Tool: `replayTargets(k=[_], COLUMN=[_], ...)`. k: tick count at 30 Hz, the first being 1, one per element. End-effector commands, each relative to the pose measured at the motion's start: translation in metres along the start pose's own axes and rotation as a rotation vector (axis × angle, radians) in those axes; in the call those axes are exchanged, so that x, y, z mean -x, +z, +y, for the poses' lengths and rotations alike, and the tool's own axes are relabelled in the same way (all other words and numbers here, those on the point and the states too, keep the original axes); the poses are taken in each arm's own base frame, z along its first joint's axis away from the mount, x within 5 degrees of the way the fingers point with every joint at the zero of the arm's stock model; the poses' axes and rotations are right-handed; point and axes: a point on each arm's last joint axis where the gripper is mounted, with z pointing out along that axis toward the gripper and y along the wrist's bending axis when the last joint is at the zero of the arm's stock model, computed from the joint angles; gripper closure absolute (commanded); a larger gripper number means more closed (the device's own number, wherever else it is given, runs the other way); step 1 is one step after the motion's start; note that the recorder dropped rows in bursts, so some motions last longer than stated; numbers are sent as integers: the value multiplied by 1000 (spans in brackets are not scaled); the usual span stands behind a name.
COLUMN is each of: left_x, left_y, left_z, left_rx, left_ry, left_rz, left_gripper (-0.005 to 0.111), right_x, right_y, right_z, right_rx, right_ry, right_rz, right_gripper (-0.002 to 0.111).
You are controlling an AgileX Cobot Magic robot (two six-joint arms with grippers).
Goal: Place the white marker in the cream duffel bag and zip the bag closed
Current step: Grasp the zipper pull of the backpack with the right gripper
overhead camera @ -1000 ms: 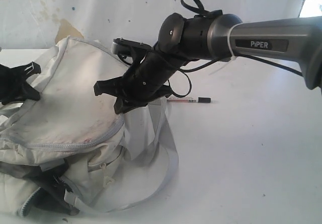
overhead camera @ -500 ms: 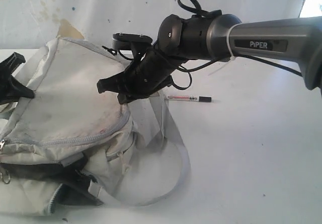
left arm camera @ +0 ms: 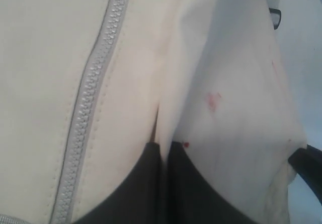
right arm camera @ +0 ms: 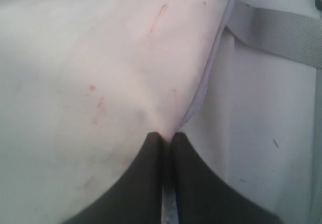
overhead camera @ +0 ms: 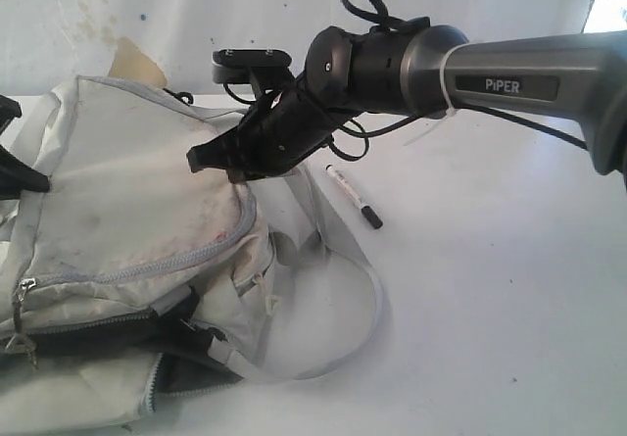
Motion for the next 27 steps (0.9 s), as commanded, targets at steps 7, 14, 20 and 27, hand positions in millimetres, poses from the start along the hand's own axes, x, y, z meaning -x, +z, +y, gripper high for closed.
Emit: replayTargets(k=[7,14,20,27], left_x=[1,2,2,3], left_y=[-4,-4,-5,-5], left_z=[6,6,6,7], left_rx=[53,57,61,64], left_ry=[74,74,75,72], left_rz=[-18,-26,-34,-40], left_gripper=[107,107,107,107], right_x=[0,0,-1,-6], right_y=[-1,-8,-25,-33], right_z=[-10,-4,23,56], right_rx=[-46,-17,85,136], right_ry=[-88,-75,-30,-91], right_rz=[4,39,92,121], right_gripper=[79,64,66,66])
